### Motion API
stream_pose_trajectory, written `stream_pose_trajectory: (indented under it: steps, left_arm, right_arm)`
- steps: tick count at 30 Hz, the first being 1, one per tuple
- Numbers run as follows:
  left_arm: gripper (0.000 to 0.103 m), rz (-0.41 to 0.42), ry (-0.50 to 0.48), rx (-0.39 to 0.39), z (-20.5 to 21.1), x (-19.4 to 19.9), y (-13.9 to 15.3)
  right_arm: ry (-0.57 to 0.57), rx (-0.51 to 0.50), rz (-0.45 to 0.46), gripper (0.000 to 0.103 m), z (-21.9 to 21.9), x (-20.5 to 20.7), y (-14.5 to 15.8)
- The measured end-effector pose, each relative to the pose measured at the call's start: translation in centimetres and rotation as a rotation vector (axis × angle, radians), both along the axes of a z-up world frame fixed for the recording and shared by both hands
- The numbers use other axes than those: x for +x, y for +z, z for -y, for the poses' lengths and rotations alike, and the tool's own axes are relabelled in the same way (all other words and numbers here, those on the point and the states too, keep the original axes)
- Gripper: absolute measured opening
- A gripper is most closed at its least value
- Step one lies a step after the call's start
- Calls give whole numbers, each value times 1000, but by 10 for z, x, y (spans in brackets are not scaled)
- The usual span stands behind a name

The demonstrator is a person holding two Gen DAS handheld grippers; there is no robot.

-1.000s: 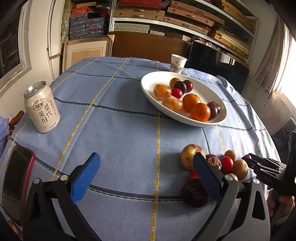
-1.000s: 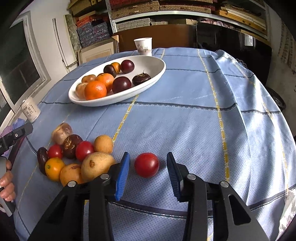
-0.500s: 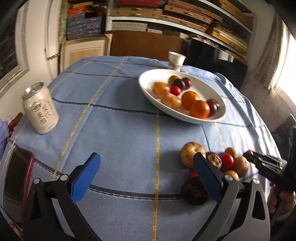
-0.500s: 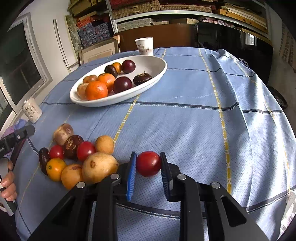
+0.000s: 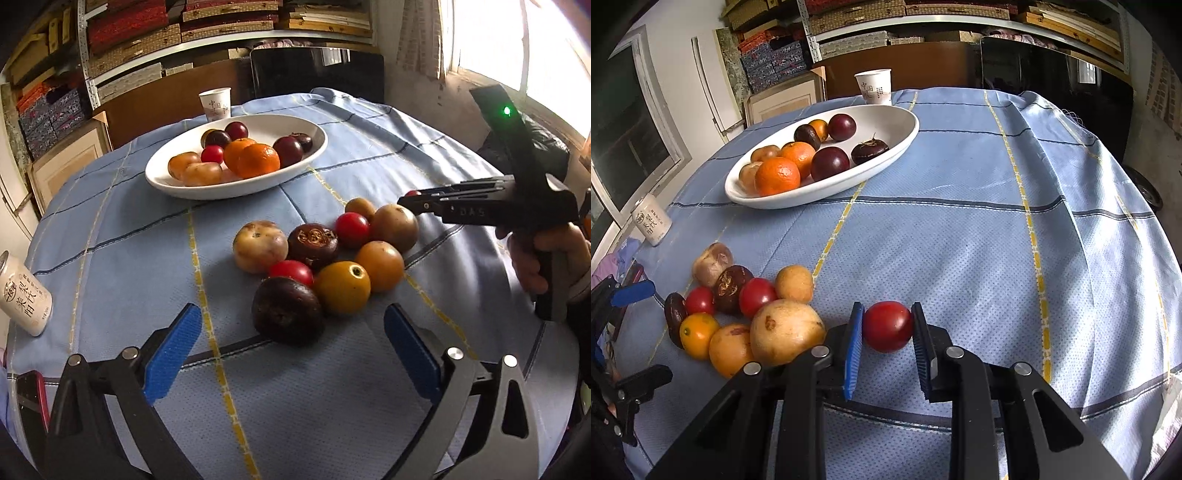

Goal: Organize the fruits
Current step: 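Close the left gripper on a dark brown fruit while the right holds the tomato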

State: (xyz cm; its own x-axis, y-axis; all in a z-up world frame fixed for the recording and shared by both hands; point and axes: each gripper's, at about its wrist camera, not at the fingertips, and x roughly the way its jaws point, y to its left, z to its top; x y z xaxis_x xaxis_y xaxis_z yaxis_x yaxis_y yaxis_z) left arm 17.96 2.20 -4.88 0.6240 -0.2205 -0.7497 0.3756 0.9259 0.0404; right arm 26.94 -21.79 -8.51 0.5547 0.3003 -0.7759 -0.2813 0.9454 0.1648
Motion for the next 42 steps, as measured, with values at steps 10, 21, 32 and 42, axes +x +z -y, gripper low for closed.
stream_pose_trajectory:
  steps: [10, 21, 32, 42]
  left_arm:
    - [62, -58, 18, 12, -12, 12, -12]
    - [53, -102, 6, -15, -10, 20, -20]
    - [45, -114, -6, -27, -7, 23, -21]
    - [45, -53, -1, 12, -2, 15, -12]
  right_arm:
    - [0, 1, 0, 28, 0, 0, 0]
    - [0, 1, 0, 28, 0, 0, 0]
    - [0, 1, 0, 28, 0, 0, 0]
    - [-33, 23, 31, 27, 7, -2, 5]
